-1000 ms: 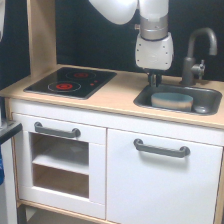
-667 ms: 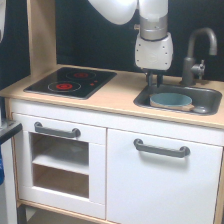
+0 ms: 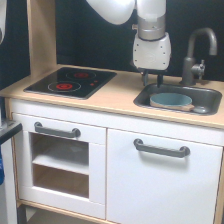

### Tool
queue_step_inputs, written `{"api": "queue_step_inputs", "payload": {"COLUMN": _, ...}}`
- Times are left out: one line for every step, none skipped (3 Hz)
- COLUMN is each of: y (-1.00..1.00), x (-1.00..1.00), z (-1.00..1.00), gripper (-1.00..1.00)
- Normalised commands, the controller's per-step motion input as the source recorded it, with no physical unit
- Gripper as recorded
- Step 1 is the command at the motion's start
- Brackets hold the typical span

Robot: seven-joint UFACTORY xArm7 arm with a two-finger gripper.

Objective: Place the pot in the sink

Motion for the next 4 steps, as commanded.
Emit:
{"api": "queue_step_inputs", "payload": {"y": -0.10, "x": -0.25, "z": 0.52, "gripper": 1.00}}
{"api": "queue_step_inputs", "payload": {"y": -0.10, "x": -0.27, "z": 0.54, "gripper": 1.00}}
{"api": "queue_step_inputs", "payload": {"y": -0.10, "x": -0.28, "z": 0.54, "gripper": 1.00}}
{"api": "queue_step_inputs", "payload": {"y": -0.08, "x": -0.31, "z": 0.56, "gripper": 1.00}}
